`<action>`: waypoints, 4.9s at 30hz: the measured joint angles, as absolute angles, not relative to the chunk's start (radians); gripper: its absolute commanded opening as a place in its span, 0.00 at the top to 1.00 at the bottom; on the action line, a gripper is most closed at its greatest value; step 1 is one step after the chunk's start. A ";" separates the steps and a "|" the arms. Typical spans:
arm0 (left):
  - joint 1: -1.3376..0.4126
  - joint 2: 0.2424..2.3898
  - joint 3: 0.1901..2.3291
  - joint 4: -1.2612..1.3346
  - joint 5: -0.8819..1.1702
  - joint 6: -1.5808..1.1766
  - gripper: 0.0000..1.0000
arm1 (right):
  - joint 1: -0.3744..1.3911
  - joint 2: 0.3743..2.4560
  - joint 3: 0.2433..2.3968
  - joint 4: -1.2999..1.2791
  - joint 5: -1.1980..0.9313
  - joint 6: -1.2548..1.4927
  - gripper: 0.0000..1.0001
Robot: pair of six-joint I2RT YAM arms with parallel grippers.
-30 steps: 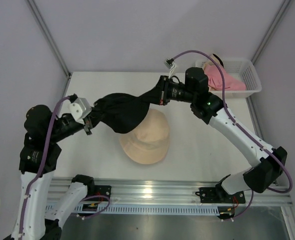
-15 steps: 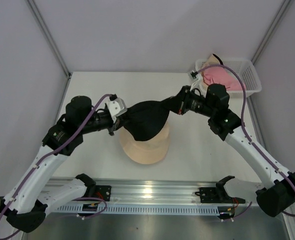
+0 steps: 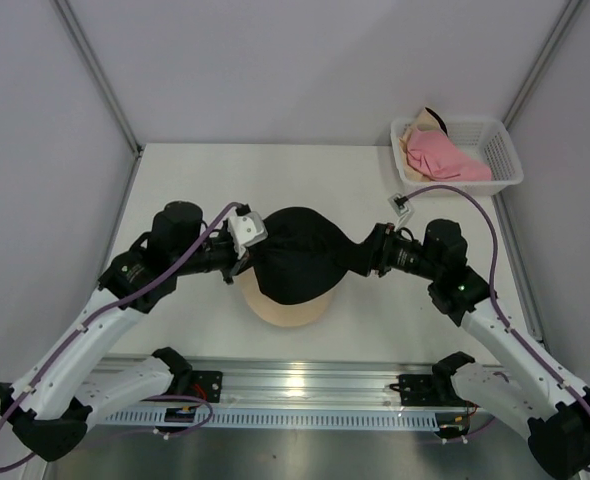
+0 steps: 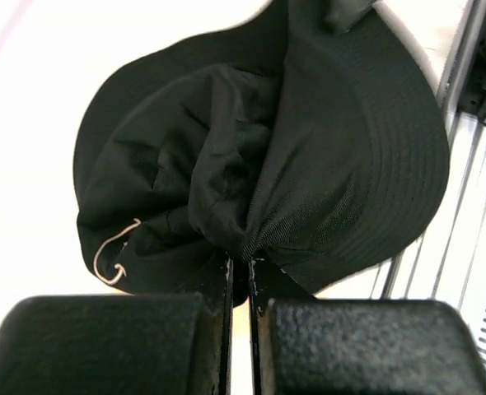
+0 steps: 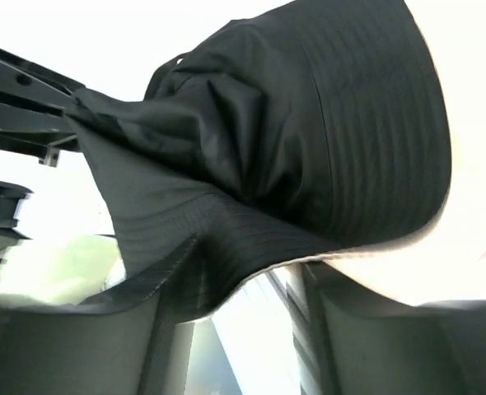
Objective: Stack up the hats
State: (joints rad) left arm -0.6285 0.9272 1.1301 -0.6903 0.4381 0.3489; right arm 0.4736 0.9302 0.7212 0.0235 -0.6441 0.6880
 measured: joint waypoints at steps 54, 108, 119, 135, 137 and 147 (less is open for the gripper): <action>-0.783 0.871 1.084 -0.773 0.310 0.296 0.99 | 0.422 0.958 0.622 0.549 -0.533 1.141 1.00; -0.245 0.862 0.520 0.059 0.429 -0.850 0.24 | 0.452 1.243 0.434 0.575 -0.438 0.879 1.00; -0.196 0.870 0.396 0.288 0.591 -0.862 0.35 | 0.467 1.298 0.452 0.587 -0.446 0.886 1.00; -0.186 0.931 0.348 0.440 0.614 -0.851 0.99 | 0.477 1.333 0.475 0.581 -0.453 0.885 1.00; -0.182 0.931 0.348 0.439 0.614 -0.830 0.99 | 0.478 1.335 0.479 0.575 -0.453 0.881 1.00; -0.112 0.921 0.350 0.414 0.661 -0.751 0.53 | 0.480 1.355 0.507 0.551 -0.455 0.871 1.00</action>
